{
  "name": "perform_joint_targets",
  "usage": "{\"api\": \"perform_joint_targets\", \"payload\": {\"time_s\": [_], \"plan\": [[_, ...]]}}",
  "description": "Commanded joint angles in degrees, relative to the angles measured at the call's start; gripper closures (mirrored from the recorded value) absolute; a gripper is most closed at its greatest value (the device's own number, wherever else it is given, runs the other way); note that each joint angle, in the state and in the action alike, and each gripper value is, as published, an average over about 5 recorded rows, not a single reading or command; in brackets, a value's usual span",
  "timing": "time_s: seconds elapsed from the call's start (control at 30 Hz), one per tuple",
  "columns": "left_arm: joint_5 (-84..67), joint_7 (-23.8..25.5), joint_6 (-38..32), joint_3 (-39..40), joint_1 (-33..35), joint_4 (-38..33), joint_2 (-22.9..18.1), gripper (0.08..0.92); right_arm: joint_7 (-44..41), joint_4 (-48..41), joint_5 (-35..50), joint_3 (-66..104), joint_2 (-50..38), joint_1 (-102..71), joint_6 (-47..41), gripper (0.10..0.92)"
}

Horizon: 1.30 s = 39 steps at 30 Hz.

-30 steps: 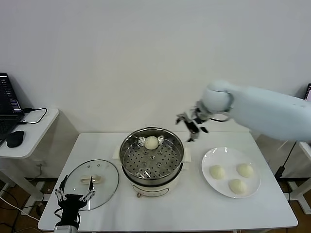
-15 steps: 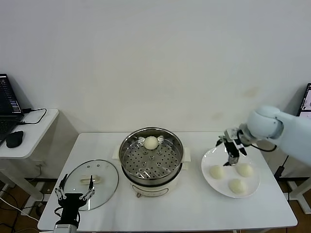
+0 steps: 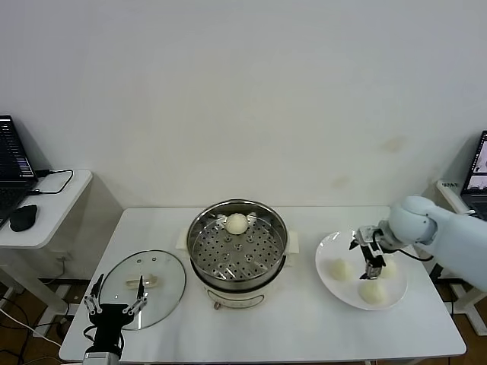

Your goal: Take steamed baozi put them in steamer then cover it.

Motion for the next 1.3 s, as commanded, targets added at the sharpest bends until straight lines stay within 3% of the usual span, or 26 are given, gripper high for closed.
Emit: {"api": "perform_joint_targets", "payload": {"time_s": [0.03,0.63,1.07,1.3], "plan": [[0.02,0.03,-0.01,-0.01,0.03,0.05,0.04,0.177,0.0,-4.91,-2.55,3.99,2.89,-5.69,0.15,0.203],[0.01,0.01,-0.03,-0.01,-0.51,1.03,-0.12,0.177,0.13,-12.48,-4.56,6.0,10.49,-7.09,1.5,0.208],[0.11,0.01,-0.04,0.25,-0.6,1.09,-0.26,0.177,-0.55,-12.81,-4.69,5.81,11.16,-6.87,1.58,0.459],[0.15,0.0,-0.06,0.29,-0.54,0.95,-0.5,0.177,-1.05,-11.74,-3.89,5.7,9.99,-5.65,1.5,0.534]]}}
